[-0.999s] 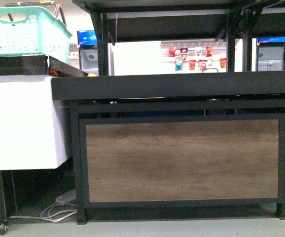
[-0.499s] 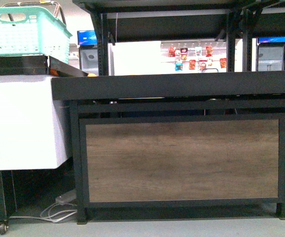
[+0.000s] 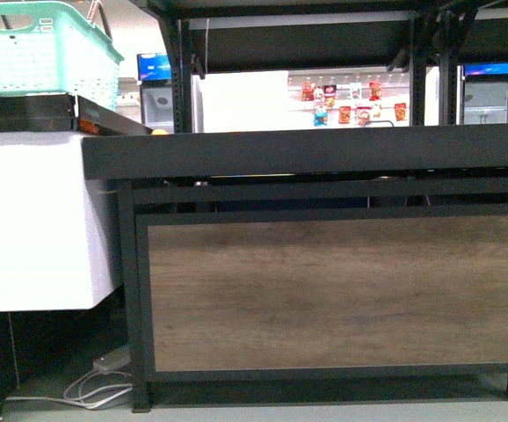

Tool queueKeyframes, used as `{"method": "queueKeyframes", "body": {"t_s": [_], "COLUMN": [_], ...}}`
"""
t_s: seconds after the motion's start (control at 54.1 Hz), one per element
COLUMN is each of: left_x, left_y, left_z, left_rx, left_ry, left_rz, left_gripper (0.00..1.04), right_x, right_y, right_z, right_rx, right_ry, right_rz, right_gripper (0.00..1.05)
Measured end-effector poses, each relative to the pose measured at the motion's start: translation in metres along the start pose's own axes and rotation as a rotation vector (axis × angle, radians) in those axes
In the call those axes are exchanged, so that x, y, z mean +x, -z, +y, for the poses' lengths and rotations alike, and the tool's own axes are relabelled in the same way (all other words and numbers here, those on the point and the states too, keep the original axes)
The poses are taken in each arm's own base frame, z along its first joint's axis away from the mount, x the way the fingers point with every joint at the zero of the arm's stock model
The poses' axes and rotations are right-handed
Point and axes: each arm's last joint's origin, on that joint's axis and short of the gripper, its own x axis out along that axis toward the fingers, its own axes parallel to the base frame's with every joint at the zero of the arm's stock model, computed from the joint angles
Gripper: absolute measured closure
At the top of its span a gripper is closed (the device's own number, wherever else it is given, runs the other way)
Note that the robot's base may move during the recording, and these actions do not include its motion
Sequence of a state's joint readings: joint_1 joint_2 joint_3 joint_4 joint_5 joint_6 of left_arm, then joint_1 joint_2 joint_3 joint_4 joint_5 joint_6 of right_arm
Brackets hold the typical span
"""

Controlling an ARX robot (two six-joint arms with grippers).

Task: Pick lemon from shelf

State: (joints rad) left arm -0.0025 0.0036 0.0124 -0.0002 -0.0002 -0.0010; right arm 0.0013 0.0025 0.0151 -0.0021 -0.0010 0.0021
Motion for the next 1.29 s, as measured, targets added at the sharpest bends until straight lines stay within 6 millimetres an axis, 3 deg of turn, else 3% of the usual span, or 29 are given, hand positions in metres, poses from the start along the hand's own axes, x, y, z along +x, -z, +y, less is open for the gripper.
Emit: {"method": "queueKeyframes", "body": {"t_s": [1.295], "left_x": [0.0], "left_y": [0.0], "left_z": [-0.0001], "left_rx": [0.0], "left_ry": [0.001], "left_rz": [0.0], "left_gripper": [0.08], "right_x": [0.0], "right_y": [0.0], "right_z": [0.0], "right_rx": [0.0], "right_ry": [0.002], "right_rz": [0.0], "right_gripper": [0.07]}}
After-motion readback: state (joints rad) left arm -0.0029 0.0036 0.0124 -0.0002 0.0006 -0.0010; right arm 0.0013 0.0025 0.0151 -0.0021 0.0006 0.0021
